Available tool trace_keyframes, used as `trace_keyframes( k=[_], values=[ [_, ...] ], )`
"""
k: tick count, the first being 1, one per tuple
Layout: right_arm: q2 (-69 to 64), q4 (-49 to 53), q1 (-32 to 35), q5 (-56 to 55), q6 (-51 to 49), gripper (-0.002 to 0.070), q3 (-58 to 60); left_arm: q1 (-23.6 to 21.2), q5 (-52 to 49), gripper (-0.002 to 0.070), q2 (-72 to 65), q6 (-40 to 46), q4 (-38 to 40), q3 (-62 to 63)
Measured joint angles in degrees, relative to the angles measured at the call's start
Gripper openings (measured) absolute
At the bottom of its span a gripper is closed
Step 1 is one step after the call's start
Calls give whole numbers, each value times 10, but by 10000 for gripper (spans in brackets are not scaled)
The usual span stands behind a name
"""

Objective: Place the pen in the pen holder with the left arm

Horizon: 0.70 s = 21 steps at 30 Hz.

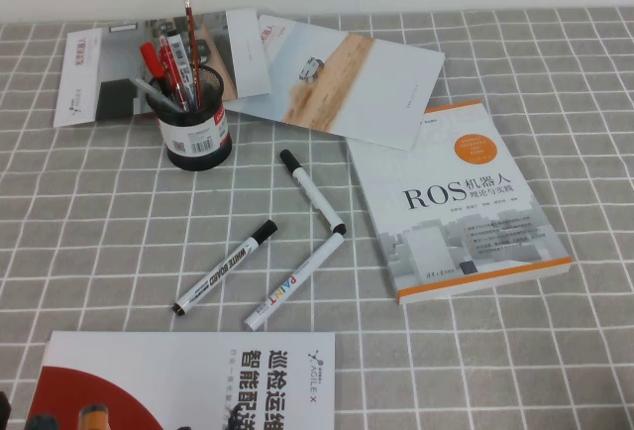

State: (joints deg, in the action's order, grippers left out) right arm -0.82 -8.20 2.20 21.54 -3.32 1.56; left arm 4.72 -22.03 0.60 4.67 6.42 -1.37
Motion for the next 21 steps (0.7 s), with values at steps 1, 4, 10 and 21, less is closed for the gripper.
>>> trace_keyframes(
  k=[1,4,10,21],
  values=[
    [0,0,0,0,0,-15,0,0,0,-2,0,0,0,0],
    [0,0,0,0,0,-15,0,0,0,-2,0,0,0,0],
    [0,0,0,0,0,-15,0,0,0,-2,0,0,0,0],
    [0,0,0,0,0,-15,0,0,51,-2,0,-4,118,0]
  ],
)
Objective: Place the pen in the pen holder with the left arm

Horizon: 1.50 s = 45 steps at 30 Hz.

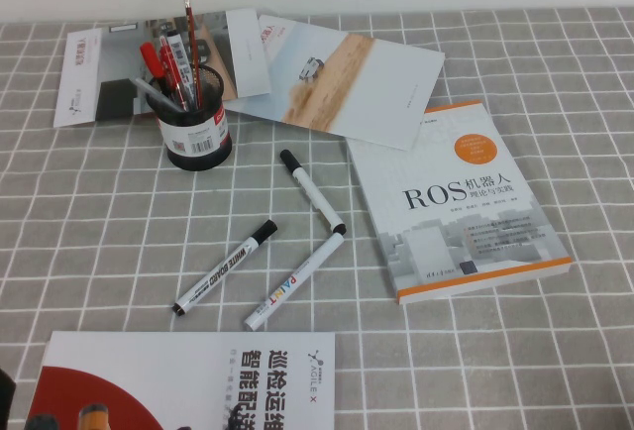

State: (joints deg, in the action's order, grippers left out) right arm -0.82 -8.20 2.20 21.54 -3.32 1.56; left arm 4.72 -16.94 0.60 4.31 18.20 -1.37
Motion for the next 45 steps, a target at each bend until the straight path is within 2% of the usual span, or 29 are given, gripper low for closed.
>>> trace_keyframes(
  k=[11,23,31,38,45],
  values=[
    [0,0,0,0,0,-15,0,0,52,-2,0,0,186,0],
    [0,0,0,0,0,-15,0,0,73,-2,0,-1,208,1],
    [0,0,0,0,0,-15,0,0,-76,-2,-161,15,182,145],
    [0,0,0,0,0,-15,0,0,-238,-2,-378,136,161,313],
    [0,0,0,0,0,-15,0,0,-334,-2,-579,216,142,450]
  ],
)
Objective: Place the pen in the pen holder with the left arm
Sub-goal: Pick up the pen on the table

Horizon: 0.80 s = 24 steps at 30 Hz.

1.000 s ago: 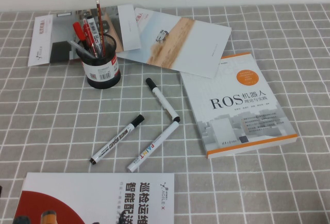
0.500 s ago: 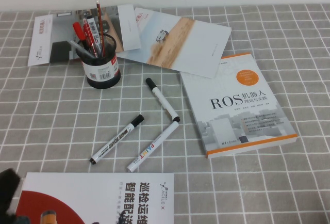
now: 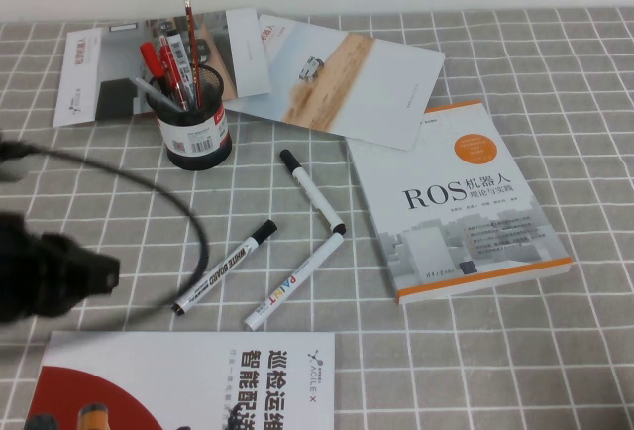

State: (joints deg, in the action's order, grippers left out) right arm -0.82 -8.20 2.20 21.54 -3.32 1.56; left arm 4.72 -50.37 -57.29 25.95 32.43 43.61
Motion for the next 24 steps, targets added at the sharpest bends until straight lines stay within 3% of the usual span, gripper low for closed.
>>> trace_keyframes(
  k=[4,10,17,24],
  values=[
    [0,0,0,0,0,-15,0,29,-13,-2,-91,0,-47,67],
    [0,0,0,0,0,-15,0,126,-24,-2,-201,-57,-159,151],
    [0,0,0,0,0,-15,0,228,-49,-2,-297,-81,-212,214],
    [0,0,0,0,0,-15,0,276,-113,-2,-409,-89,-267,307]
  ],
)
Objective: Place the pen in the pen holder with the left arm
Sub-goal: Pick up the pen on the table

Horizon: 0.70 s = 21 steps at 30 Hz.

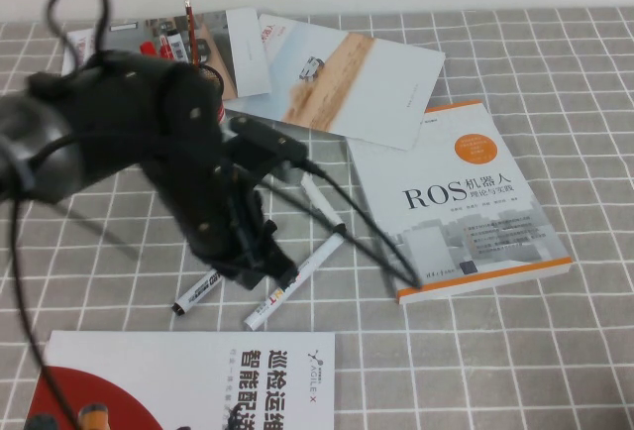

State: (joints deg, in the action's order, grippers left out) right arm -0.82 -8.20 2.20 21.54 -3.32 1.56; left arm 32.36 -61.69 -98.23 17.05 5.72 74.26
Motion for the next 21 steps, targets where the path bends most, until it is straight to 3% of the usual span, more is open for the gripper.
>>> trace_keyframes(
  k=[11,13,18,21],
  values=[
    [0,0,0,0,0,-15,0,2,-38,20,-74,33,-21,100],
    [0,0,0,0,0,-15,0,1,-47,97,-77,38,-30,101],
    [0,0,0,0,0,-15,0,-16,-57,407,-79,8,-47,101],
    [0,0,0,0,0,-15,0,-26,-49,483,-82,-10,-62,101]
  ],
)
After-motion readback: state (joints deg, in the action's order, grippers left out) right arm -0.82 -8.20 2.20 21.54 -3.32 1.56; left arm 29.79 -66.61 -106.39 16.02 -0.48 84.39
